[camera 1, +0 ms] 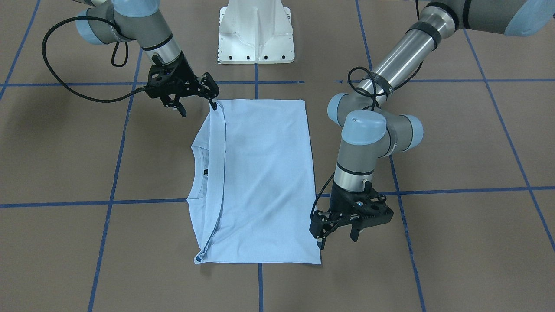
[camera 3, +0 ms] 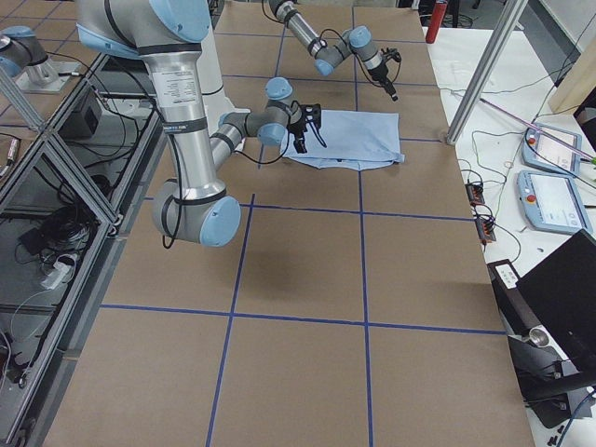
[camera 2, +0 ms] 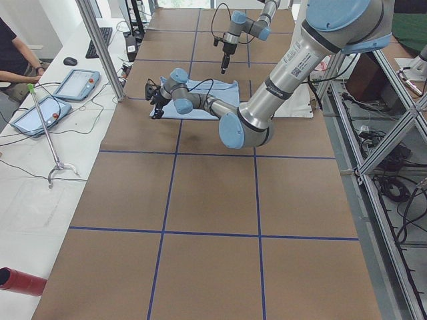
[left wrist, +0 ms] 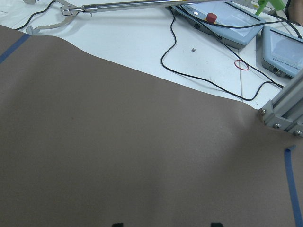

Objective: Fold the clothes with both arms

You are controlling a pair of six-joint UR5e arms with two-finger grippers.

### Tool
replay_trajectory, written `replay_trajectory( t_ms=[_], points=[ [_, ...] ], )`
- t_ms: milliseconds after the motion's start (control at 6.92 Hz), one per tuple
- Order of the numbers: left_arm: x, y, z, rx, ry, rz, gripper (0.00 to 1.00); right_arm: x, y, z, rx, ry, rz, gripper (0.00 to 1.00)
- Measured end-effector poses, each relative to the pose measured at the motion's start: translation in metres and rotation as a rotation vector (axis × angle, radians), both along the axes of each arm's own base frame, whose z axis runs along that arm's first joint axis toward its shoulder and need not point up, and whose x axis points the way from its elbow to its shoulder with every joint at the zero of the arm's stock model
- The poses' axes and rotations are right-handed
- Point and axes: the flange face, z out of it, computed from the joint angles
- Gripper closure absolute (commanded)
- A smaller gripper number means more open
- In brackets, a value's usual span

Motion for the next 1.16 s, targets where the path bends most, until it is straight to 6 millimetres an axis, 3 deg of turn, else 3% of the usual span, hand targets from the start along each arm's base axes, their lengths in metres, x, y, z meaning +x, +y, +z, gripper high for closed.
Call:
replay_trajectory(
  t_ms=[145,434,723,867,1156],
  points=[
    [-0.02,0.022,-0.018,0.004,0.001,0.016,0.0,-0.016,-0.005,-0.012,0.038,0.075,-0.044,0.02],
    [-0.048,0.057,-0.047,-0.001,0.005,0.032,0.0,-0.042,-0.006,-0.015,0.122,0.155,-0.132,0.03],
    [-0.054,0.067,-0.049,-0.012,0.007,0.042,0.0,-0.062,0.01,-0.02,0.327,0.224,-0.289,0.02],
    [-0.054,0.068,-0.049,-0.015,0.01,0.043,0.0,-0.074,0.025,-0.022,0.445,0.267,-0.346,0.1],
    [-0.052,0.07,-0.049,-0.019,0.015,0.044,0.0,-0.088,0.042,-0.02,0.536,0.318,-0.373,0.37]
  ],
)
